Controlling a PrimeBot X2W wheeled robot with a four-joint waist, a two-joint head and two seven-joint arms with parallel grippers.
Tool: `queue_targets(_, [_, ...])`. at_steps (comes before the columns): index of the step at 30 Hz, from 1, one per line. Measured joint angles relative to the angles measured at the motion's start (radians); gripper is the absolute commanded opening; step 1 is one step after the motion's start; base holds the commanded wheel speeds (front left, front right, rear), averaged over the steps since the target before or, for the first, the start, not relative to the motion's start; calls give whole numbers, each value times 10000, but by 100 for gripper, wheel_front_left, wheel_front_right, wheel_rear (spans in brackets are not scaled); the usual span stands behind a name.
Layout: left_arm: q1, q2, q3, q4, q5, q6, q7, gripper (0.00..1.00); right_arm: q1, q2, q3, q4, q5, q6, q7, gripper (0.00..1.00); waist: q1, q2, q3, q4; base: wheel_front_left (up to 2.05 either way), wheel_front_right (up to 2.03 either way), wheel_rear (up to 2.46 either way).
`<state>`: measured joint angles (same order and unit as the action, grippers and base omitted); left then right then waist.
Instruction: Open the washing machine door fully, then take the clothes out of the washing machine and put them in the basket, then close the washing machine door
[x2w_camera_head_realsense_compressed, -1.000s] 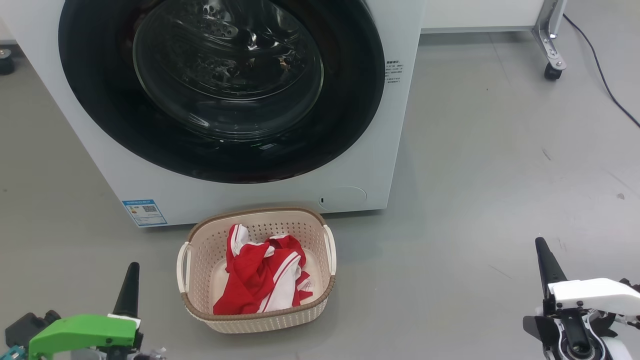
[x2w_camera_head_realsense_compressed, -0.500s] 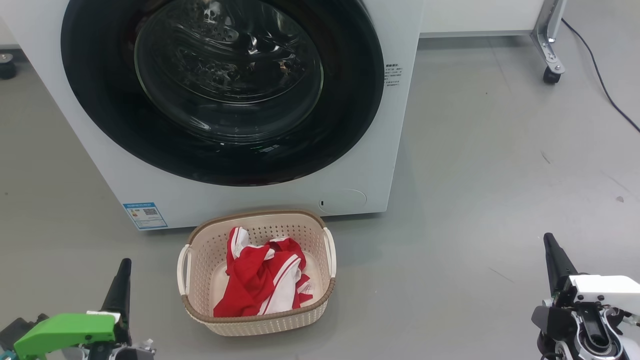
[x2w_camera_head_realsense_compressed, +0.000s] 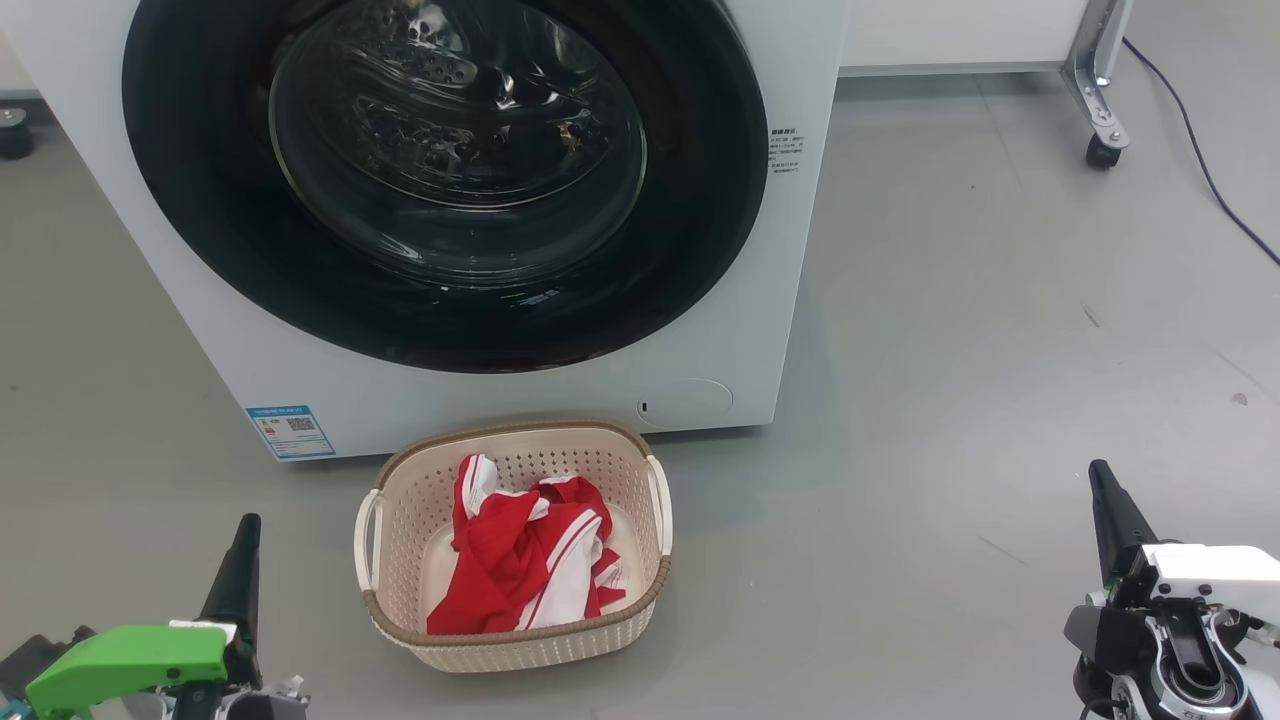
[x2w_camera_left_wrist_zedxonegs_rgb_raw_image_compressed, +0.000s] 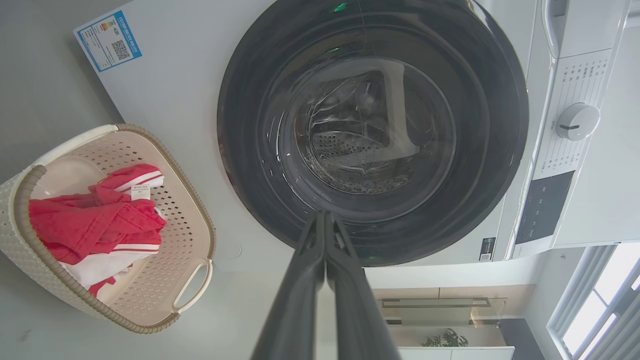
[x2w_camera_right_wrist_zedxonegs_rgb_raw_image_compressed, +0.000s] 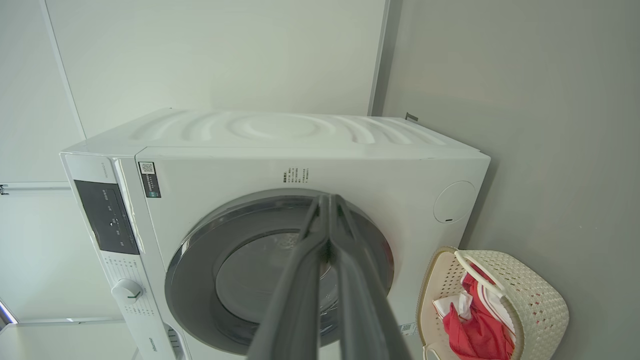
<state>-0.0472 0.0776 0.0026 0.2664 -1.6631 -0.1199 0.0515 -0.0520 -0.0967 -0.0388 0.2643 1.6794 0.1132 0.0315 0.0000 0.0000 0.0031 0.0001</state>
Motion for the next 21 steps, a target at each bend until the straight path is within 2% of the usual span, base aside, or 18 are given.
queue_targets(21, [-38, 0, 19, 67, 0, -2, 2, 0, -12, 0, -29, 54, 0, 2, 23, 0, 0, 0, -3, 0, 0, 0, 0])
